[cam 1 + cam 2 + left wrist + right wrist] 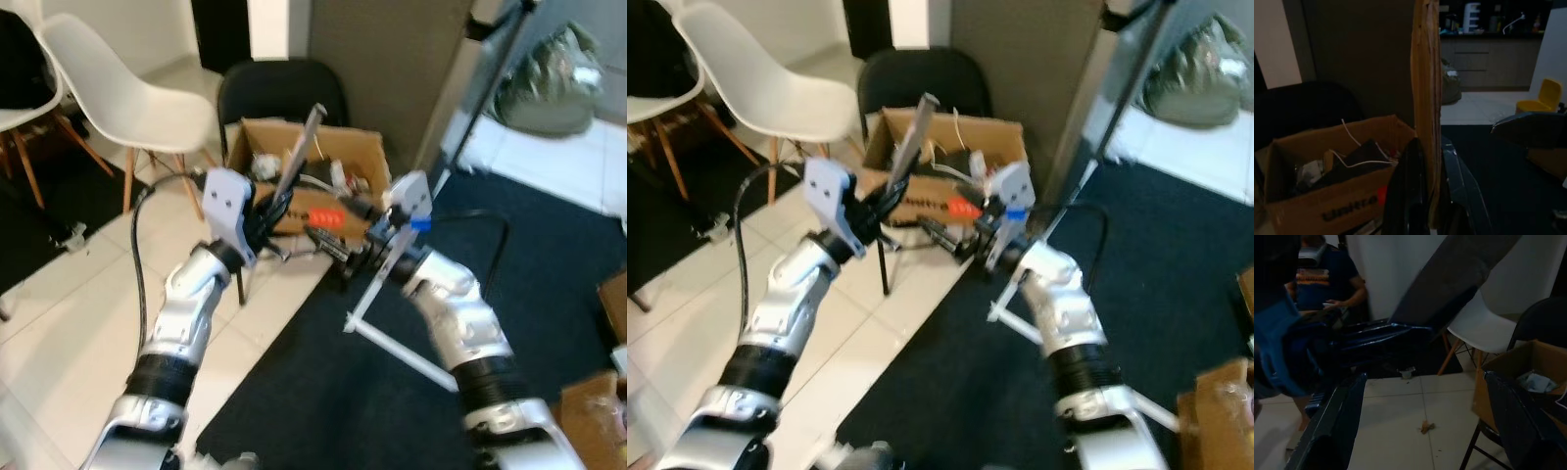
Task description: Picking trash to rubbish bin
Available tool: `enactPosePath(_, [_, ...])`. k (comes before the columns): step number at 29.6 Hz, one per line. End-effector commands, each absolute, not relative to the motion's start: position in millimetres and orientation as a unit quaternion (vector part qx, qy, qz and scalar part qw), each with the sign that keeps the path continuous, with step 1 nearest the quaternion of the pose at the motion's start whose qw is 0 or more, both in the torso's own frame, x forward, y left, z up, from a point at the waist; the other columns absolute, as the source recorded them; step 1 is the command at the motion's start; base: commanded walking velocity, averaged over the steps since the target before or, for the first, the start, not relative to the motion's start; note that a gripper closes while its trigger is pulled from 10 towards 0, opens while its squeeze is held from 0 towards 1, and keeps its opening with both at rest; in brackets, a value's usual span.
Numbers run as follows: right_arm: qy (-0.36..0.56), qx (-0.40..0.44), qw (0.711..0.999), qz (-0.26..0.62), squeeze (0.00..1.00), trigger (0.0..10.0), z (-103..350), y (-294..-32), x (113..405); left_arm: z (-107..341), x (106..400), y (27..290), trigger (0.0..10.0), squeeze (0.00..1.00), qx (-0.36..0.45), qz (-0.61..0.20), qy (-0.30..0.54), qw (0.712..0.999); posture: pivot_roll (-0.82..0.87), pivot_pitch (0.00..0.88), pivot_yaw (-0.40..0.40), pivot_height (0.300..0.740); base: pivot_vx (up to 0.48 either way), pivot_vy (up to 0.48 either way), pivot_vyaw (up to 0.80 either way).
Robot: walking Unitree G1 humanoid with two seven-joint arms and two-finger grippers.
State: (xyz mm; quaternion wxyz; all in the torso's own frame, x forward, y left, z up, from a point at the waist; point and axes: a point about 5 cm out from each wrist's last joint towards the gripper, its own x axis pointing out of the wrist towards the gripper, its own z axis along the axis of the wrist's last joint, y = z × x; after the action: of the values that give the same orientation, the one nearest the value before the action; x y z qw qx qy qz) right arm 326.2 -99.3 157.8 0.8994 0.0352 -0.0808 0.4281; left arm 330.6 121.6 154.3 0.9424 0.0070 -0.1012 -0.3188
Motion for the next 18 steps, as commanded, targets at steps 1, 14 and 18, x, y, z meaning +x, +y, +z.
enactPosePath(1, [-0.076,0.028,0.905,0.417,0.00,10.0,155.5,-107.8,326.5,154.5,330.1,118.0,10.0,0.00,0.011,-0.327,-0.101,0.940,0.00,0.000,-0.017,0.740,0.480,0.000,0.00])
enactPosePath(14, [-0.075,0.027,0.905,0.418,0.00,10.0,155.2,-107.3,326.4,154.4,330.1,118.1,10.0,0.00,0.010,-0.327,-0.101,0.939,0.00,0.000,-0.018,0.740,0.480,0.000,0.00])
enactPosePath(18, [-0.075,0.027,0.905,0.418,0.00,10.0,154.6,-107.1,326.1,153.6,329.9,118.1,10.0,0.00,0.009,-0.327,-0.100,0.940,0.00,0.000,-0.024,0.740,0.480,0.000,0.00])
